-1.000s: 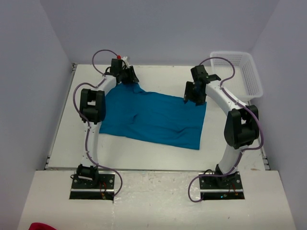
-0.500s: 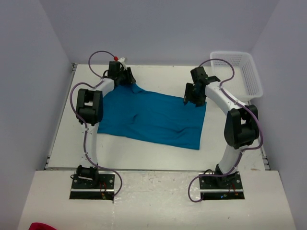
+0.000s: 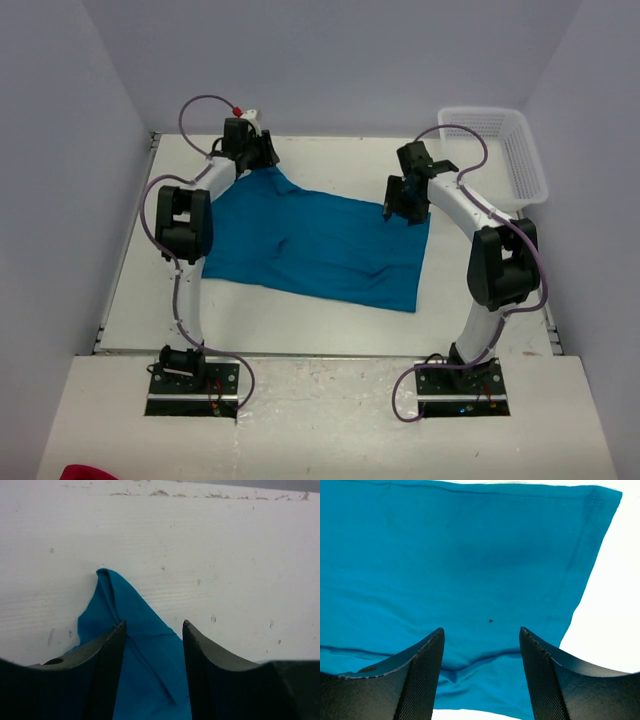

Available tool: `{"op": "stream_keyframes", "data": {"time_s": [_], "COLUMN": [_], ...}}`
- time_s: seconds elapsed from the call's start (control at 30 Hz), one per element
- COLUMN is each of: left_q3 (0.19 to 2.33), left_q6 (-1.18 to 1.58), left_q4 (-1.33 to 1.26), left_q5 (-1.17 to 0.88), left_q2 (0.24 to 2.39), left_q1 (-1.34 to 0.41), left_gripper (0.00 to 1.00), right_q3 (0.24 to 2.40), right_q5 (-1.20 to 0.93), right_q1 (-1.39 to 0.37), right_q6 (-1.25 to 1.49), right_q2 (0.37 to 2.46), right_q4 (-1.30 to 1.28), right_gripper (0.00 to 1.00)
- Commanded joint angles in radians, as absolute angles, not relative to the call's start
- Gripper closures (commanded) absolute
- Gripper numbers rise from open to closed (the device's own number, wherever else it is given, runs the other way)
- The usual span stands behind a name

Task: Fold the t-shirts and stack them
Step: Grap the side of the flattened tshirt furthest away from the robot with both arms

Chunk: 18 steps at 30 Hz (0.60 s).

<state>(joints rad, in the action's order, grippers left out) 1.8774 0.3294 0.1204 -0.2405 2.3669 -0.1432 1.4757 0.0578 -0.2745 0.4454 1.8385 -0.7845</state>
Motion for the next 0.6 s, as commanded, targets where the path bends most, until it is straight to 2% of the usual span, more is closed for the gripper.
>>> {"op": "stream_keyframes", "data": {"time_s": [0.0, 0.57], "left_q3": [1.919, 1.965], "left_q6": [0.311, 0.322], "left_q4": [0.147, 0.146], "left_q5": [-0.134, -0.132], "left_q2": [2.273, 2.414], "left_q1": [-0.133, -0.132], "left_gripper": [0.49, 0.48], "right_q3": [1.468, 1.448], "right_q5": [0.052, 0.054], "right_q1": [-0.272, -0.272], "right_q6": [0.434, 0.428], "right_q2": [1.789, 1.772], "right_q4": [-0.765, -0.753], "right_gripper": [0.37, 0.37]}}
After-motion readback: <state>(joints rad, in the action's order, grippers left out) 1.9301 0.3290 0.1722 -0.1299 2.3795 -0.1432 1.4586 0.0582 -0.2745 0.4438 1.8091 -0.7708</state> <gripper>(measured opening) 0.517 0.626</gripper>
